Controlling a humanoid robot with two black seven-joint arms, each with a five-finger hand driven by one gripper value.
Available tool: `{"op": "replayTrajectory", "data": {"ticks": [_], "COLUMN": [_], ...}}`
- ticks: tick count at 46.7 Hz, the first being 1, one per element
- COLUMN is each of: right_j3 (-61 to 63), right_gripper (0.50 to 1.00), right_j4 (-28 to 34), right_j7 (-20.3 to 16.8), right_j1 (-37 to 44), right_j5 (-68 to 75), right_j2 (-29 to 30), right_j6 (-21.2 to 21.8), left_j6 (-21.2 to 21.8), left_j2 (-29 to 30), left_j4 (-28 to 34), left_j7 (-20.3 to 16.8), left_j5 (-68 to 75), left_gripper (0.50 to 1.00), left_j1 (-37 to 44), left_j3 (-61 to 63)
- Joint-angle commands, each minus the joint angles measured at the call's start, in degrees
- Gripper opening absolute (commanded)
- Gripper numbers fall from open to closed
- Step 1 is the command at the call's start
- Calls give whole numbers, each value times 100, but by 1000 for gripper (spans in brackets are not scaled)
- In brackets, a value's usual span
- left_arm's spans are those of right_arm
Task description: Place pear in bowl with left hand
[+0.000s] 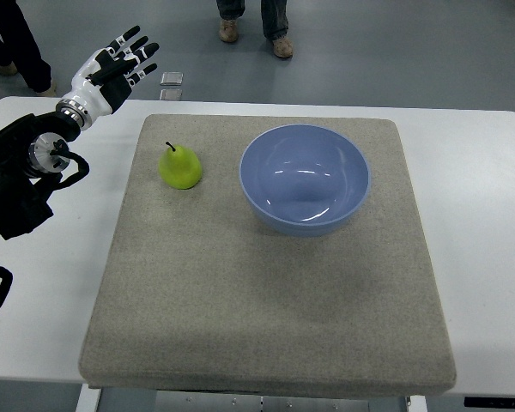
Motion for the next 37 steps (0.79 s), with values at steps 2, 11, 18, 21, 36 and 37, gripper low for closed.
{"op": "replayTrajectory", "data": {"ticks": [2, 11, 18, 21, 36, 37], "right_j3": [0, 0, 0, 0, 0, 0], "right_gripper": [926, 926, 926, 926, 926, 926], "right_j4": [0, 0, 0, 0, 0, 0], "right_j7": [-6, 3, 3, 3, 3, 3], "right_j1": [0, 0, 0, 0, 0, 0], "right_j5": [0, 0, 0, 0, 0, 0], "right_j2": [0, 0, 0, 0, 0, 0], "right_j6": [5, 5, -4, 5, 5, 5], "left_j6": [-5, 4, 4, 4, -5, -5], "left_j2": [-1, -1, 7, 7, 7, 7], "left_j4": [0, 0, 9, 0, 0, 0], "left_j7": [0, 0, 0, 0, 0, 0], "left_j5": [1, 9, -8, 1, 1, 1], "left_gripper": [962, 958, 962, 962, 962, 962], "left_j1": [-1, -1, -1, -1, -1, -1], "left_j3": [0, 0, -9, 0, 0, 0]}}
